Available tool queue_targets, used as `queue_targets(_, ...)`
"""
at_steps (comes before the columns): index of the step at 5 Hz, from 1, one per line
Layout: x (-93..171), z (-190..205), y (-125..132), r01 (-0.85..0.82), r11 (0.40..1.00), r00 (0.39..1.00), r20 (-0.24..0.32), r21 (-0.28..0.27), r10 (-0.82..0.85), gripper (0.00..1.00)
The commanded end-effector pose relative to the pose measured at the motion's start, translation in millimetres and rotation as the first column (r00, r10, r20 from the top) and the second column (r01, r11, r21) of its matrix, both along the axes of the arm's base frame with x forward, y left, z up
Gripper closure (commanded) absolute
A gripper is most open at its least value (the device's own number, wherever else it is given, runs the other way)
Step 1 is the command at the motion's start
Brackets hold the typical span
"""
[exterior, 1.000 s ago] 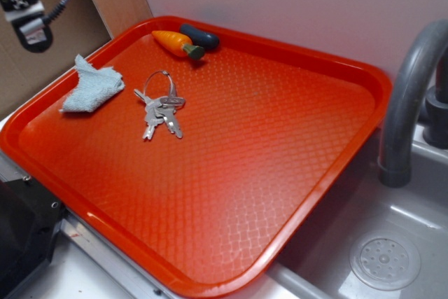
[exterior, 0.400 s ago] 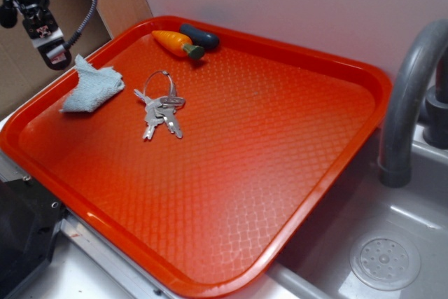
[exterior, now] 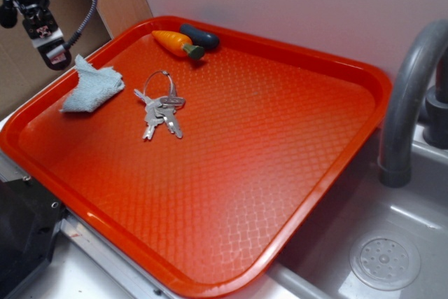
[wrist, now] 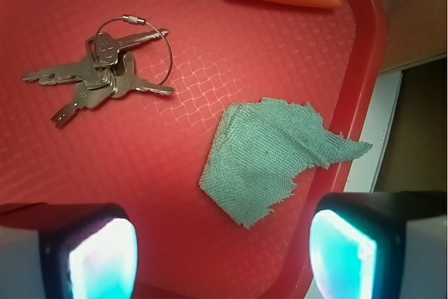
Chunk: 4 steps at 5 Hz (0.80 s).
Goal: Grab the blue cloth.
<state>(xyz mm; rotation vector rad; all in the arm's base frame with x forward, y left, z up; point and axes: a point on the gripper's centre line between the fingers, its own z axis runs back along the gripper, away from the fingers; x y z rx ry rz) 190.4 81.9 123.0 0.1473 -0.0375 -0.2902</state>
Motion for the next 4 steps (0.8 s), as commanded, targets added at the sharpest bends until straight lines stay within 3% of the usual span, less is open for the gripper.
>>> queue_targets(1,28,-44,30,0.314,0.942,0.949,-0.053,0.119,-0.310,0.00)
queue_targets(2,39,-74,43,0.442,0.888,0.896,-0.111,0.124,-0.431,0.00)
queue_targets(3,41,-84,52,0.471,0.870,0.881,-0.132,0.144,-0.455,0.00)
queue_targets(4,41,-89,59,0.530,0.834,0.848,-0.108,0.153,-0.519,0.00)
